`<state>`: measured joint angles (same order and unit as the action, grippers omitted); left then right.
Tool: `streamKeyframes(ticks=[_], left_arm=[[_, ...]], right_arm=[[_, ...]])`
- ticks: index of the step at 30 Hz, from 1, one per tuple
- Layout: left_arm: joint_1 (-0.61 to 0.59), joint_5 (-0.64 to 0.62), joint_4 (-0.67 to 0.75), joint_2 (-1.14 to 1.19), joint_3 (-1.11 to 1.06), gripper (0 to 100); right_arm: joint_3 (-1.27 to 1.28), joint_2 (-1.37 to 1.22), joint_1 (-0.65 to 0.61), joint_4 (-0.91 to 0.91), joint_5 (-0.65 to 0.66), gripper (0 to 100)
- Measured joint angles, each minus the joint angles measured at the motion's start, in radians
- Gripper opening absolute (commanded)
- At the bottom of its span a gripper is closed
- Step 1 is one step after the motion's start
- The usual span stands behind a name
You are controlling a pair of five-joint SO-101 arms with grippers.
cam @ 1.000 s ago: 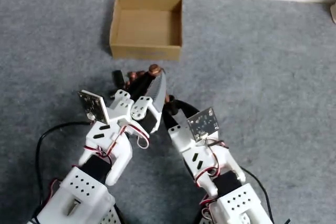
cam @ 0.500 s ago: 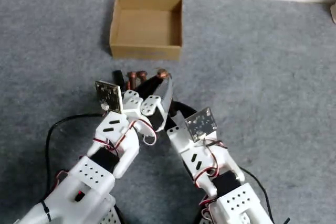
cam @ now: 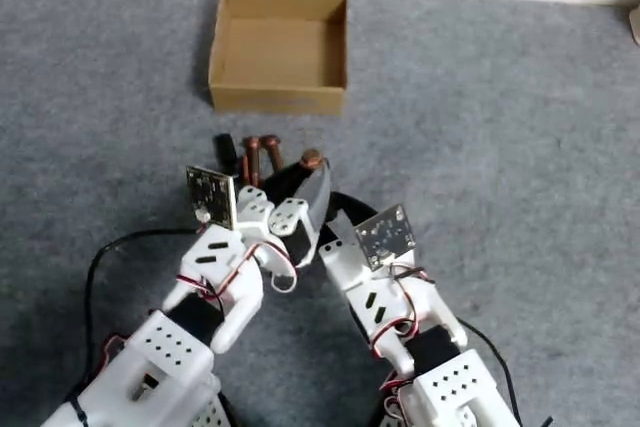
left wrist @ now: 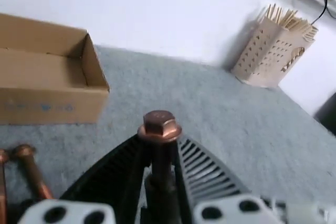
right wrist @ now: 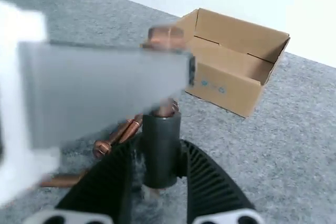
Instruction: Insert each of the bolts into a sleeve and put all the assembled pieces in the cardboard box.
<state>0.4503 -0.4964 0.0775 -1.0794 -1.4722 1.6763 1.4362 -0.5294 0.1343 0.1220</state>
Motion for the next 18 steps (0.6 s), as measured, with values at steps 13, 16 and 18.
streamKeyframes(ticks=[13,16,18], left_arm=[[0.020,0.000,-0.089,-0.040,-0.002,17],[0.017,0.002,-0.092,-0.040,-0.002,29],[0.014,0.003,-0.109,-0.040,-0.002,31]], right_arm=[[0.000,0.000,0.002,0.000,0.002,0.4],[0.000,0.000,0.015,0.000,0.003,0.4],[0.000,0.000,0.026,0.002,0.003,0.4]])
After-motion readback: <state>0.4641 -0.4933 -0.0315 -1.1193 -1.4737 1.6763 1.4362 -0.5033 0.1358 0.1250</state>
